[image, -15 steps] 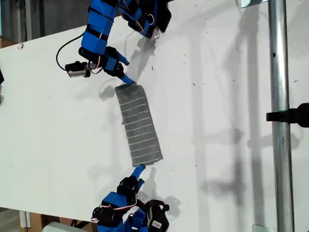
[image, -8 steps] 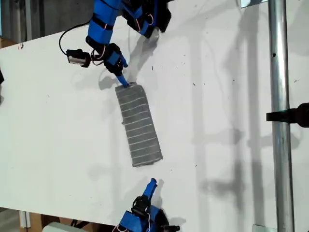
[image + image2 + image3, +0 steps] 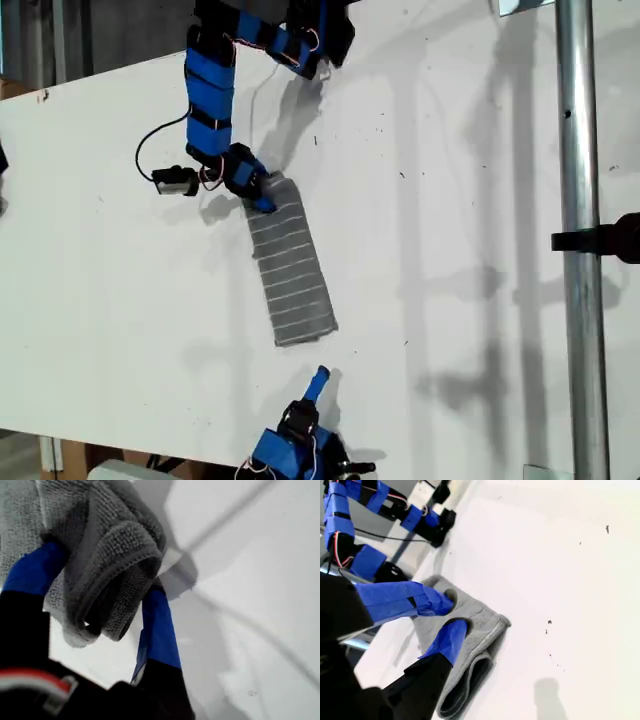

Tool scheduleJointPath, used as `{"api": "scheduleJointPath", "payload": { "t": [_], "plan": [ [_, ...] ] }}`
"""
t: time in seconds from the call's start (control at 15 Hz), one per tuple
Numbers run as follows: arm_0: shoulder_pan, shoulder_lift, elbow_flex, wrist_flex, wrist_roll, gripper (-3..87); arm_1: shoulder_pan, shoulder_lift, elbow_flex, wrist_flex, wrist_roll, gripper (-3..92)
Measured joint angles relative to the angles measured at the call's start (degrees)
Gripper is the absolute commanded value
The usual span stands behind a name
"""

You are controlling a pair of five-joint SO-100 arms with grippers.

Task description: Grasp corners of a towel and fold twice.

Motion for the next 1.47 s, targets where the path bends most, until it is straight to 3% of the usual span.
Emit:
{"api": "scheduleJointPath", "payload": {
  "t": [0.13,0.27,0.4,0.67,0.73,0.87,1.0,1.27,1.33,1.47],
  "plan": [
    [0.18,0.00,0.18,0.00,0.00,6.3,-2.29,-5.71,-12.74,6.50,1.58,-0.1],
    [0.44,0.00,0.62,0.00,0.00,6.4,-4.22,-3.69,-13.45,19.60,3.08,-0.1],
    [0.62,0.00,1.76,0.00,0.18,6.4,-9.32,10.55,-2.20,28.48,8.70,0.0],
    [0.62,0.00,3.25,-2.11,0.70,6.8,-25.49,47.02,12.39,51.06,28.30,0.0],
    [0.62,0.00,3.43,-2.37,0.70,6.8,-29.27,51.42,12.83,51.15,30.76,-0.1],
    [0.62,0.00,3.69,-2.72,0.70,6.8,-28.92,51.68,12.83,47.81,29.62,-0.1],
    [0.62,0.00,3.87,-3.08,1.23,6.8,-26.98,44.38,11.16,36.12,23.99,0.0],
    [0.79,0.00,4.04,-3.08,1.23,6.8,-22.68,23.55,-2.55,22.24,17.23,0.8],
    [0.97,0.00,4.31,-3.08,1.14,6.8,-22.24,19.25,-5.89,19.60,16.17,4.8],
    [0.97,0.00,5.27,-3.87,1.05,6.8,-22.15,13.01,-10.02,13.62,13.45,28.2]
  ]
}}
